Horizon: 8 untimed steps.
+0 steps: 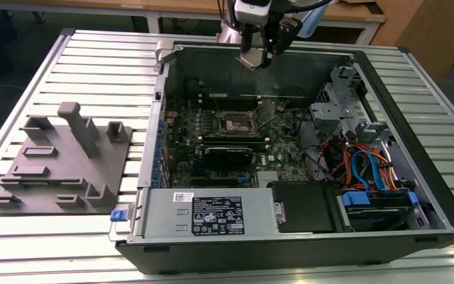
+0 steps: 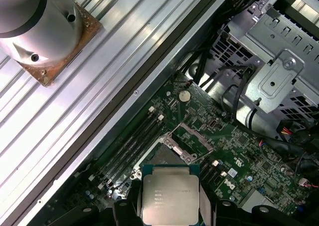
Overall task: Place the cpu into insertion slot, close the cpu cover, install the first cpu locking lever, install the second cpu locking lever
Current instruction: 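Place the cpu into insertion slot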
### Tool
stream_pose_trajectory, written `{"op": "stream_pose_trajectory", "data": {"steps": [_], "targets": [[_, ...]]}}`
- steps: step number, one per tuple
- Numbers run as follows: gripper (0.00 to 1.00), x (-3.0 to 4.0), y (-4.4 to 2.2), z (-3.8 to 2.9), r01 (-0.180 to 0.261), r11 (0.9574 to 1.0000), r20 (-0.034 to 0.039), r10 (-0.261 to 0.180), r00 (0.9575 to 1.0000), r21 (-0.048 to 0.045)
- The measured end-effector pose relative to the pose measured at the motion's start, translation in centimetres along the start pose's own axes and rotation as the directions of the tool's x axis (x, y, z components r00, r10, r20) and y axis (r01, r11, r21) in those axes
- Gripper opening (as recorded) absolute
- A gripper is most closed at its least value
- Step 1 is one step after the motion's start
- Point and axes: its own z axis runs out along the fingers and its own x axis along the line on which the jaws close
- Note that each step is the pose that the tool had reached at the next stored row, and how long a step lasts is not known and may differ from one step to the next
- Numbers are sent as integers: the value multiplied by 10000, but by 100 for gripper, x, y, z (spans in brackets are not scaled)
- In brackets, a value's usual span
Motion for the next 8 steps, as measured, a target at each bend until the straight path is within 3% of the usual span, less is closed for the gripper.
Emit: {"op": "stream_pose_trajectory", "data": {"steps": [8], "targets": [[54,0,0,1,-69,10000,5,69,10000,-2]]}}
